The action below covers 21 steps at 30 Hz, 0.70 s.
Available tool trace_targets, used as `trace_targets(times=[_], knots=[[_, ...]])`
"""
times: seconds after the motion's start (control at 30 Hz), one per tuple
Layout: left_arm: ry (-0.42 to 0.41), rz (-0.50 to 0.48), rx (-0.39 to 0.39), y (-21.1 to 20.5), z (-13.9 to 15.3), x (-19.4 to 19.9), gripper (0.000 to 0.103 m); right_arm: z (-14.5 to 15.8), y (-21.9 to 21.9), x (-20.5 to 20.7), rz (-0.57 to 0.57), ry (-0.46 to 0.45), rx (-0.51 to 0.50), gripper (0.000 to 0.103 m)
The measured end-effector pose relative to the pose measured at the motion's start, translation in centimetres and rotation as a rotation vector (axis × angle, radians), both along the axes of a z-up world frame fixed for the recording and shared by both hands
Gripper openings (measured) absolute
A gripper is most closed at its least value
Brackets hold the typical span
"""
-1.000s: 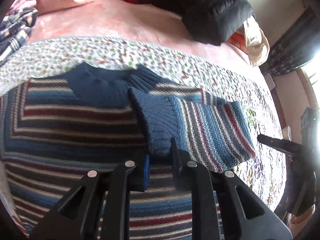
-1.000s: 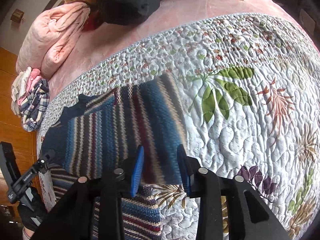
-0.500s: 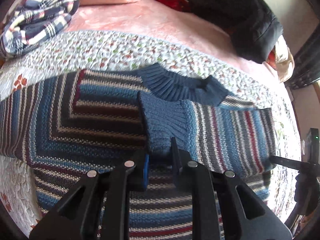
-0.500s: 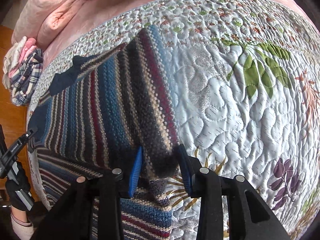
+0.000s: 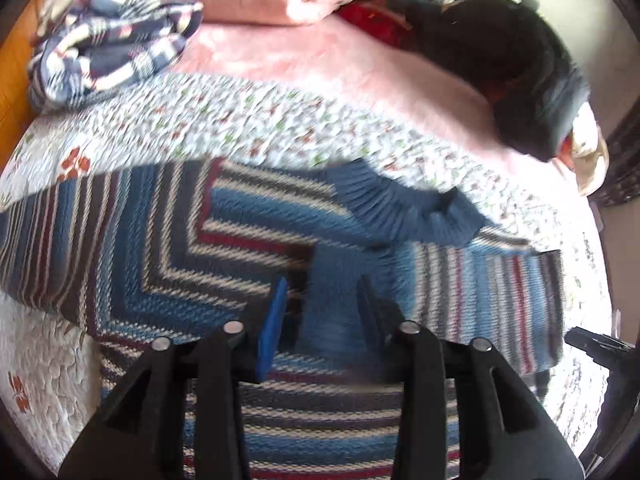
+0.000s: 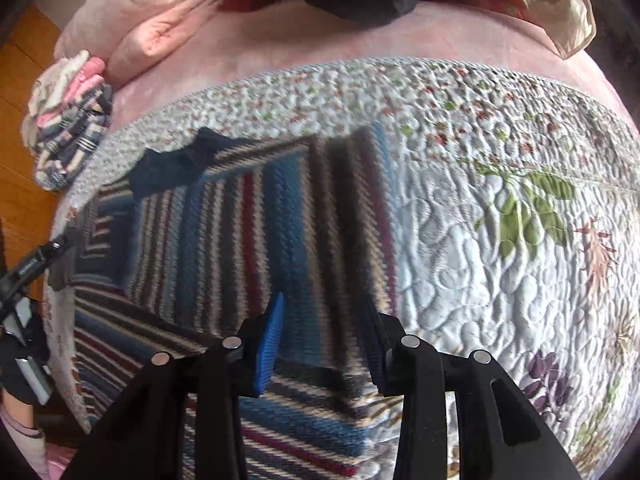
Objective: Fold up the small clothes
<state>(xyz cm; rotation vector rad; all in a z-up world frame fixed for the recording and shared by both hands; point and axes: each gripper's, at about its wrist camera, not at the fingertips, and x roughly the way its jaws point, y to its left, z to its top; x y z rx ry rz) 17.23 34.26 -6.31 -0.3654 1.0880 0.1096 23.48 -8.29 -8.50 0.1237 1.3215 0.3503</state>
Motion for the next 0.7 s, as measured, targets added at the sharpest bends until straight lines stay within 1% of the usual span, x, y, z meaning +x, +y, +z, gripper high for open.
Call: trace_targets(times=[0.03, 0.1, 0.2, 0.3, 0.37, 0.5, 0.6, 0.7], knots=[[0.006, -0.028, -0.013, -0.9, -0.1, 0.1, 0.046, 0.2, 0.5, 0.0, 0.007, 0.002, 0.03, 0.038], [0.039, -0.087, -0.019, -2.8, -1.0, 0.4, 0.049, -0.2, 1.9, 0.0, 0.029, 0.019, 0.049, 0.038], [0.105, -0.15, 0.027, -5.0, -3.3, 0.6, 0.049, -2.1, 3.9, -0.2, 0.07, 0.048, 0.006, 0.038], [0.161, -0.157, 0.046, -5.1, -5.6, 0.3, 0.049, -4.1, 4.1, -0.9, 0.08, 0.086, -0.039, 0.038], [0.163, -0.158, 0.042, -4.9, -6.4, 0.2, 0.049, -5.2, 4.1, -0.8, 0.075, 0.108, -0.052, 0.037], [0.157, -0.177, 0.07, -5.2, -6.8, 0.2, 0.05, -6.5, 3.7, -0.4, 0.049, 0.12, -0.04, 0.036], [0.147, -0.193, 0.09, -5.6, -7.1, 0.4, 0.05, -6.8, 4.0, -0.7, 0.055, 0.107, -0.056, 0.036], [0.151, -0.183, 0.069, -5.1, -6.5, 0.3, 0.05, -6.4, 4.5, -0.7, 0.059, 0.098, -0.062, 0.036]])
